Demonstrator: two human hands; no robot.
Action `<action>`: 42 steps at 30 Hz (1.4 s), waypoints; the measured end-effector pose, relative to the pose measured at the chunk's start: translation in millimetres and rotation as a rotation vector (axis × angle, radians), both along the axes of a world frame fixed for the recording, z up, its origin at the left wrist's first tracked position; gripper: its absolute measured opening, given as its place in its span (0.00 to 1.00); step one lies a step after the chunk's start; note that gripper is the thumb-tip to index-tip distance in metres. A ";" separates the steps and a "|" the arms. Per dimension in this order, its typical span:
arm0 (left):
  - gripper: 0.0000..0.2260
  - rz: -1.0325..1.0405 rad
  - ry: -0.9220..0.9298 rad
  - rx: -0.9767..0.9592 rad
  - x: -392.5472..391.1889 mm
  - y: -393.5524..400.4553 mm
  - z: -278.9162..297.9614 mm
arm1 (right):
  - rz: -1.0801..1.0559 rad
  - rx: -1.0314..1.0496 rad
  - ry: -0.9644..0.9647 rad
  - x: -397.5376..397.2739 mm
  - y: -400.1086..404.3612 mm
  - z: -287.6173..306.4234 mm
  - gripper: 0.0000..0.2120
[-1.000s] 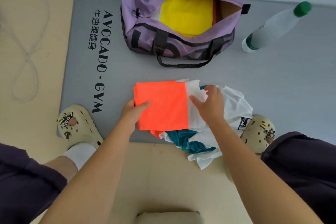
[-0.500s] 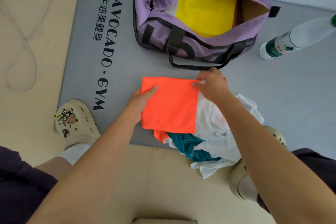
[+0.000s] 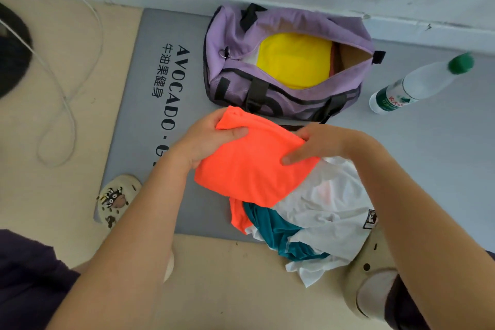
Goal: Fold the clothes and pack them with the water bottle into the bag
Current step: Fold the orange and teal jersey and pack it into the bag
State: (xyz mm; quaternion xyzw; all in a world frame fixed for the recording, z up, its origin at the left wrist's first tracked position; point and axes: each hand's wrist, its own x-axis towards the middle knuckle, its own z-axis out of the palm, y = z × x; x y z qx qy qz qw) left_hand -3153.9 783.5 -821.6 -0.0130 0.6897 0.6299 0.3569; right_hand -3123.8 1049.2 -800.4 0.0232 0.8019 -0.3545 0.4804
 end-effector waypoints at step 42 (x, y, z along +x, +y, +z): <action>0.33 -0.205 0.858 -0.716 -196.8 100.4 -27.5 | -0.477 0.296 0.806 -179.5 75.3 -33.0 0.30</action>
